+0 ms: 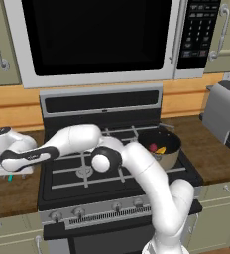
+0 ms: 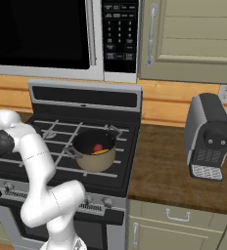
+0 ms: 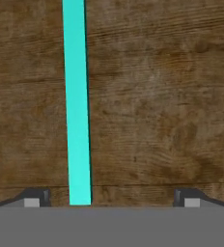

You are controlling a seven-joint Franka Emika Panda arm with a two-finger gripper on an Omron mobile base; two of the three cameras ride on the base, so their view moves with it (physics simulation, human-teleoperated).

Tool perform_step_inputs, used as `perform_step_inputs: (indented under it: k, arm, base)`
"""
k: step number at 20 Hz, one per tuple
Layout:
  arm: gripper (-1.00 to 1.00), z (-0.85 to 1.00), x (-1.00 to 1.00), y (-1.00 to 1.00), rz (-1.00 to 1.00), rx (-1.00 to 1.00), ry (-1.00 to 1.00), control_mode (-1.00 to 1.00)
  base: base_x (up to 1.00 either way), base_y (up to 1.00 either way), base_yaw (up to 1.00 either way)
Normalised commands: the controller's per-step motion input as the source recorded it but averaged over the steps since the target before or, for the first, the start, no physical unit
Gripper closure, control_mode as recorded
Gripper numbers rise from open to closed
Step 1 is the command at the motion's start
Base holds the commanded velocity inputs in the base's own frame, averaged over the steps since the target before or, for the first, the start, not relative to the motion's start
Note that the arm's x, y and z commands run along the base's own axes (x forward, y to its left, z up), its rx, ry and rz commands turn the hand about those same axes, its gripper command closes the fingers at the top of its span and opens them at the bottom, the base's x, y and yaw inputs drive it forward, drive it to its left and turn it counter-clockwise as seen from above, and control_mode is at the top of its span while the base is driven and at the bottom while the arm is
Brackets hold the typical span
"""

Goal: Put the corn and tomato in the pot. Retrieve the spatula and lightly stir the vegetables in the pot.

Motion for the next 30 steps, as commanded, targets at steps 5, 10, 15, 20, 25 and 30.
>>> perform_step_inputs:
  k: [5,10,15,20,25,30]
  arm:
    - [-1.0,-0.06,0.05,0.15,0.0,-0.02,0.05,-1.0]
    - [-1.0,-0.04,0.09,0.2,0.0,-0.03,0.01,-1.0]
    - [-1.0,-0.13,0.04,0.1,0.0,-0.03,0.01,-1.0]
    - [1.0,-0.29,0.0,0.01,0.0,-0.02,0.08,-1.0]
    - [1.0,-0.77,0.0,0.0,0.0,0.0,0.12,-1.0]
    - [1.0,-0.94,-0.23,0.0,0.0,-0.05,0.02,-1.0]
  base:
    - [0.0,0.0,0.0]
    - [0.0,0.0,0.0]
    - [0.0,0.0,0.0]
    - [0.0,0.0,0.0]
    - [0.0,0.0,0.0]
    - [0.0,0.0,0.0]
